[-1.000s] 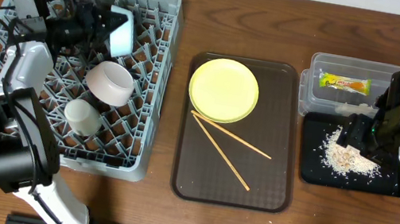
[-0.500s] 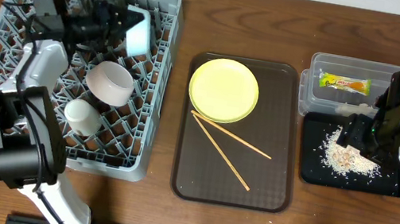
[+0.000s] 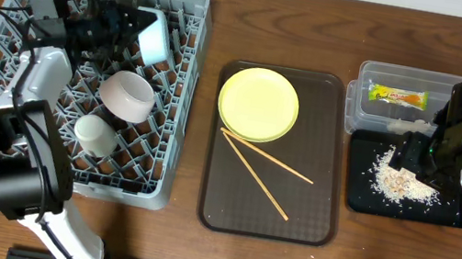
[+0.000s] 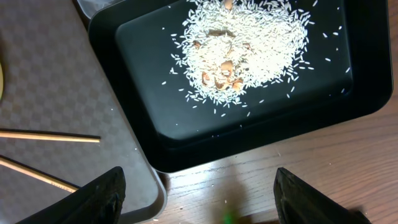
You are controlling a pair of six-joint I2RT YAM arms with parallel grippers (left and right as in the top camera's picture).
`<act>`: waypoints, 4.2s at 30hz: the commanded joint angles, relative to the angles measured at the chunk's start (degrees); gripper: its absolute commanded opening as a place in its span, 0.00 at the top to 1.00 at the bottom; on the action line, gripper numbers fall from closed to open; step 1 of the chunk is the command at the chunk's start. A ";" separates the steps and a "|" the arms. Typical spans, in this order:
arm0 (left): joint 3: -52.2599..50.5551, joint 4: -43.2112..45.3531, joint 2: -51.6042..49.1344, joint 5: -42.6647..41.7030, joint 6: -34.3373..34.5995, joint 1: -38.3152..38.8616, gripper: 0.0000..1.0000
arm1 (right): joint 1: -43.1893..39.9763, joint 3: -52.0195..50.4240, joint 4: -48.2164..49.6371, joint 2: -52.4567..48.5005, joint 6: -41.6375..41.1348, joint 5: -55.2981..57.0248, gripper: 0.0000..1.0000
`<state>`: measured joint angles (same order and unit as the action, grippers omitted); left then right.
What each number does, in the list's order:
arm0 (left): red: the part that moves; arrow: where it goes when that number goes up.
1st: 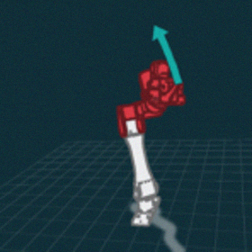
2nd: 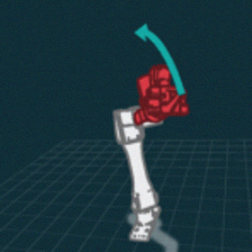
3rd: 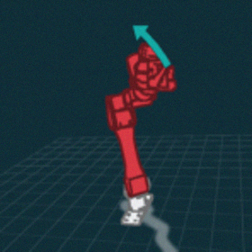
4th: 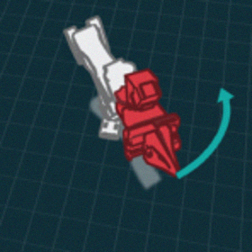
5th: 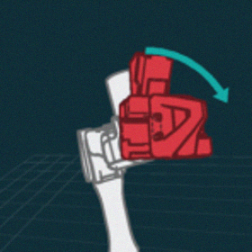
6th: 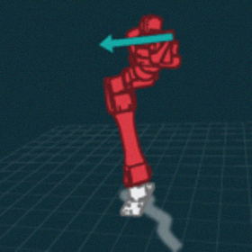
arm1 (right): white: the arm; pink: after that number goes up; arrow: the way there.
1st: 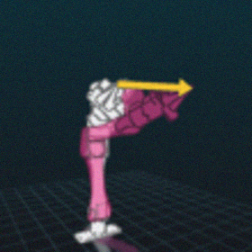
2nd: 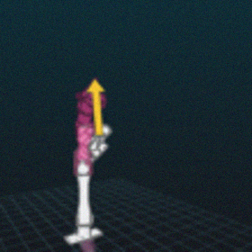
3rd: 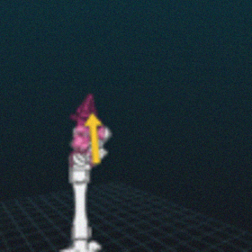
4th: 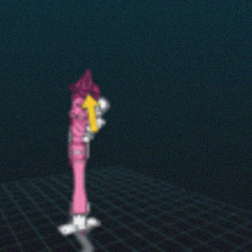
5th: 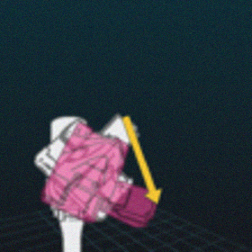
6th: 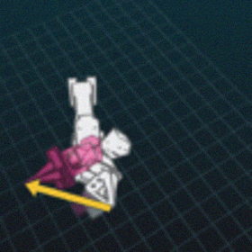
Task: Sort waste into correct bins and load items into the dishwasher
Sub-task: 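Carry the light-blue bowl left and set it upright in the rack, then release the blue bowl and withdraw the left gripper from the rack, then reach the left gripper to the chopsticks and grasp one chopstick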
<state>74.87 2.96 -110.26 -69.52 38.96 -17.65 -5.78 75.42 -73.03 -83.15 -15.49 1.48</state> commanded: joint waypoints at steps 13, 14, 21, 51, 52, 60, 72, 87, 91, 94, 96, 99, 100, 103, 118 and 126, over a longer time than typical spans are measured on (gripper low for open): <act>-1.55 -2.78 -1.05 5.07 -8.55 -9.25 0.28 | -0.79 0.42 -0.57 0.76 -0.13 -0.02 0.26; -1.55 -2.78 -0.98 5.07 -8.55 -9.70 0.25 | -0.81 0.42 -0.66 0.76 -0.13 -0.02 0.26; -1.53 -2.89 1.75 4.20 -8.52 -11.17 0.18 | -0.81 0.42 -0.70 0.76 -0.13 -0.02 0.26; -1.53 -16.59 7.32 28.81 -19.41 4.31 0.28 | -0.81 0.42 -0.79 0.76 -0.13 -0.02 0.26; -1.53 -16.55 7.32 28.94 -20.46 3.91 0.28 | -0.81 0.42 -0.81 0.76 -0.13 -0.02 0.26; -1.53 -16.63 7.32 31.04 -23.34 0.15 0.21 | -0.79 0.42 -0.94 0.76 -0.13 -0.02 0.26; -1.51 -19.04 14.16 31.06 -23.34 -4.04 0.09 | -0.81 0.42 -0.87 0.76 -0.13 0.00 0.25; -1.53 -57.61 25.59 48.43 -16.96 19.54 0.07 | -0.81 0.42 -0.48 0.76 -0.11 0.00 0.25; -1.92 -60.89 24.85 51.95 -12.02 28.85 0.06 | -0.81 0.42 -0.52 0.76 -0.13 -0.02 0.25; -2.62 -60.54 24.37 56.76 -5.22 36.26 0.06 | -0.81 0.42 -0.55 0.76 -0.13 -0.02 0.25; -2.71 -59.25 23.80 58.29 -2.95 40.89 0.06 | -0.81 0.42 -0.72 0.76 -0.13 -0.04 0.25; -2.75 -54.99 22.71 58.23 -2.82 47.01 0.06 | -0.79 0.42 -1.14 0.76 -0.11 -0.07 0.24; -2.75 -53.62 22.23 58.25 -2.82 48.89 0.06 | -0.81 0.42 -1.14 0.76 -0.11 -0.07 0.24; -2.75 -50.12 20.20 58.29 -2.82 54.01 0.06 | -0.79 0.42 -1.14 0.76 -0.11 -0.07 0.22; -2.75 -46.97 2.82 66.12 17.84 63.39 0.07 | -0.79 0.42 -1.57 0.76 0.81 -0.11 0.21; -2.75 -47.04 -2.36 65.92 17.94 63.39 0.16 | -0.79 0.42 -1.55 0.76 0.98 -0.09 0.22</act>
<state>72.55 -43.51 -111.35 -4.64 55.72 45.65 -5.78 75.42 -74.52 -83.15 -15.27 1.30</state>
